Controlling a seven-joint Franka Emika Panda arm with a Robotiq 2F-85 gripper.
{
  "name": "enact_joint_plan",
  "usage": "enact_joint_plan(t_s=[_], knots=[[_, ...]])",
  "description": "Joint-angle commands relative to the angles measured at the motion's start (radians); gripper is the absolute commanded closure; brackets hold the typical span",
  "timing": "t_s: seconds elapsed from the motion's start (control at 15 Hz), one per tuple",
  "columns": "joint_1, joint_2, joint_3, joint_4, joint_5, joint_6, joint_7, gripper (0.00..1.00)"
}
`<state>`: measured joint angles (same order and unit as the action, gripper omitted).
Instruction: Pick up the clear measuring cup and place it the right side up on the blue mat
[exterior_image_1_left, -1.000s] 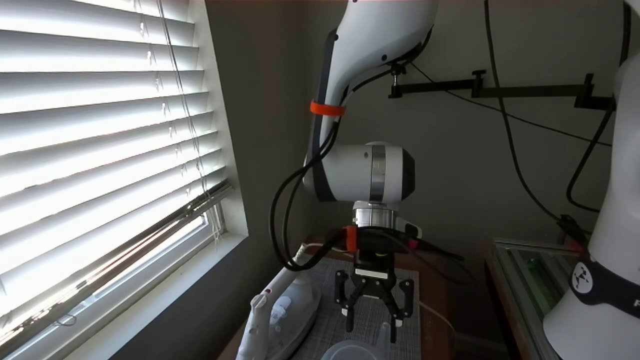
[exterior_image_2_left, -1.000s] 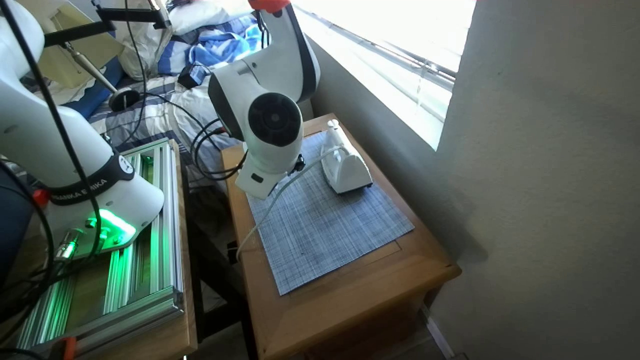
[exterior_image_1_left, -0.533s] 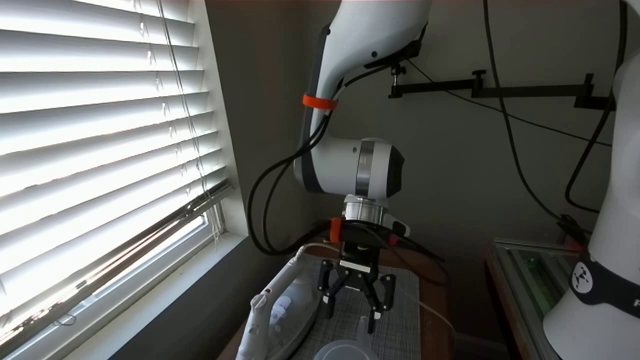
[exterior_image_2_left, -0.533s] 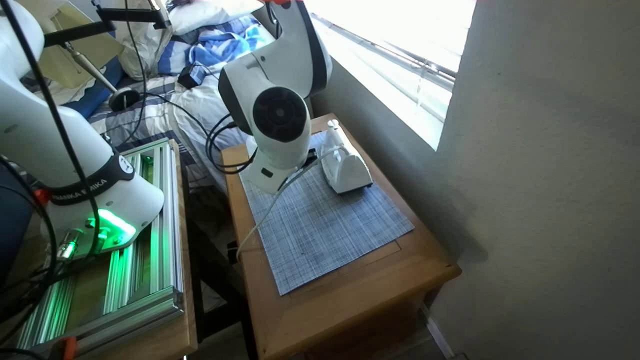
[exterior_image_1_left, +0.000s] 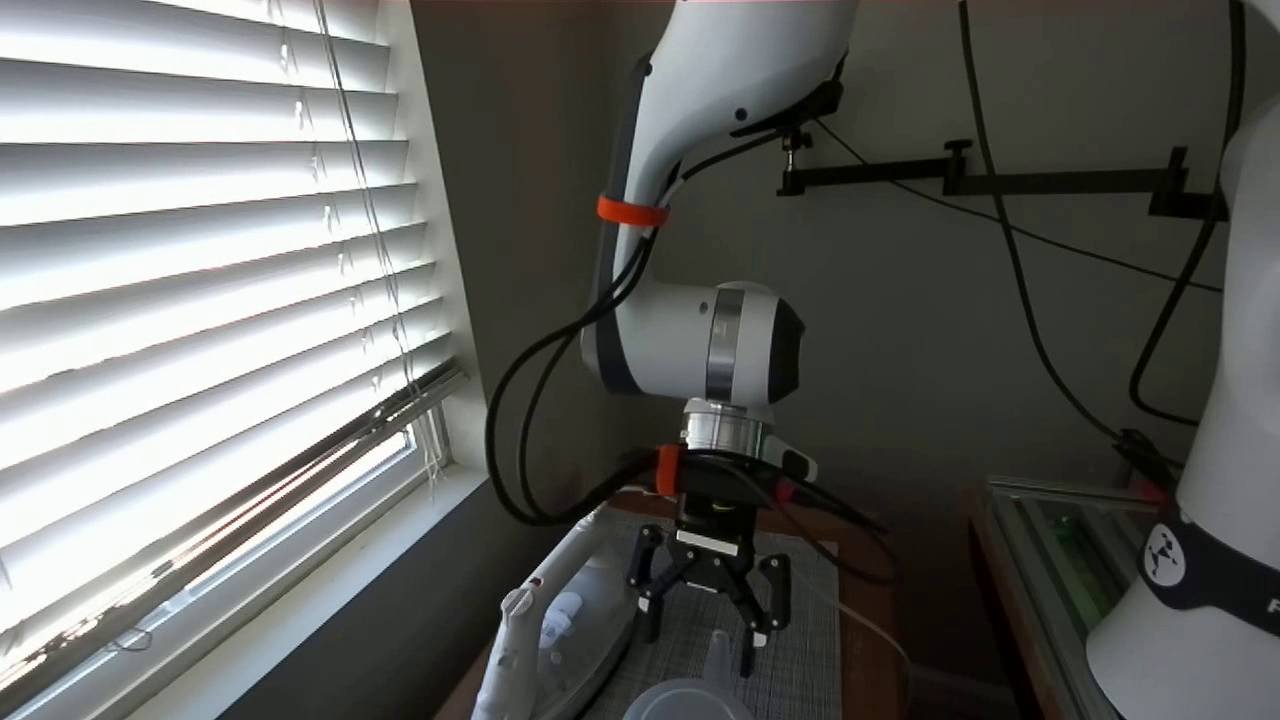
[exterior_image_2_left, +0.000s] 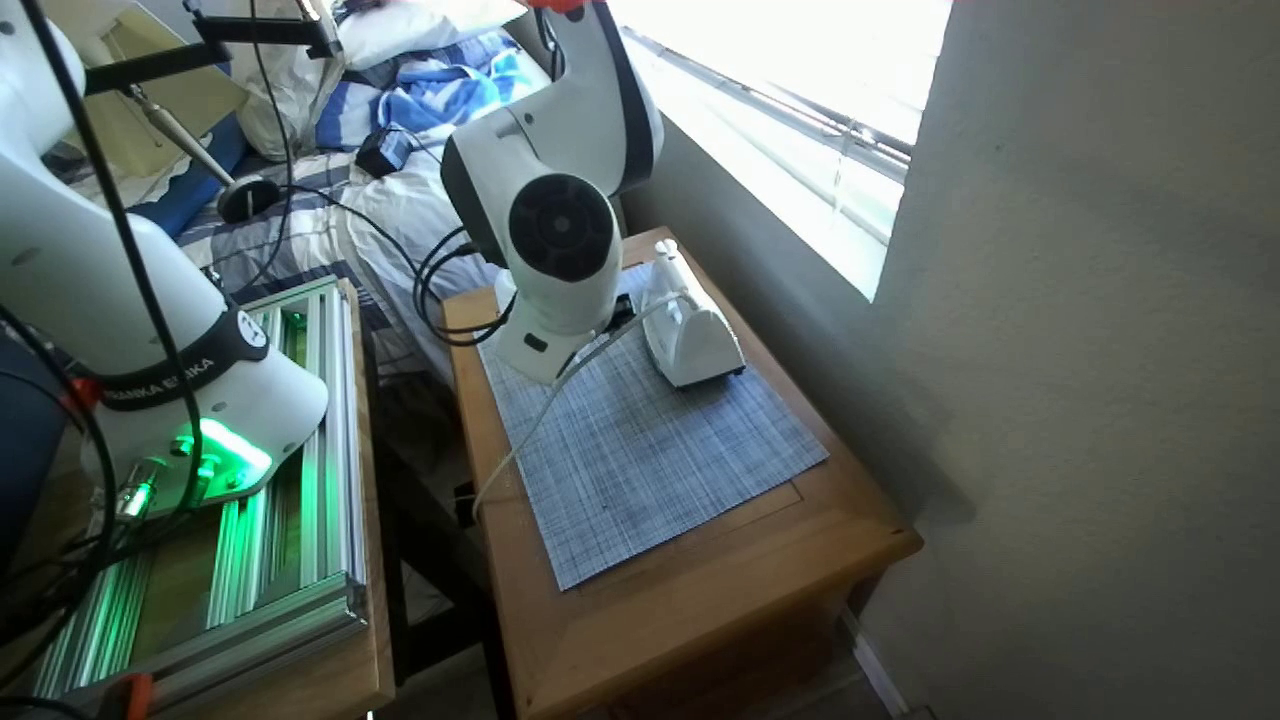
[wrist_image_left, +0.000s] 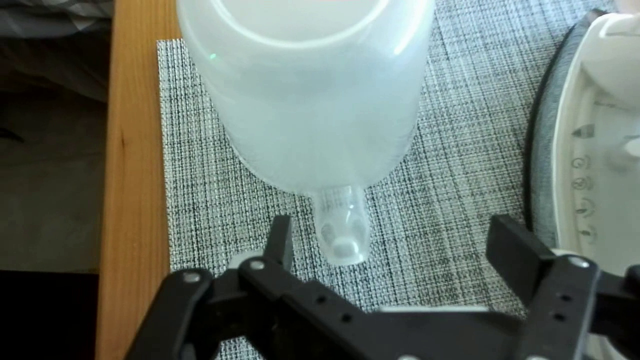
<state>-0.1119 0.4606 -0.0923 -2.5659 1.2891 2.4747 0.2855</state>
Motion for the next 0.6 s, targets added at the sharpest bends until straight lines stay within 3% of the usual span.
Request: enact_joint_plan(t_s=[0.0, 0.53], knots=[[0.010, 0.044, -0.016, 0.001, 0.004, -0.015, -0.026, 0.00], [-0.007, 0.111, -0.017, 0.025, 0.024, -0.037, -0.053, 0.03]])
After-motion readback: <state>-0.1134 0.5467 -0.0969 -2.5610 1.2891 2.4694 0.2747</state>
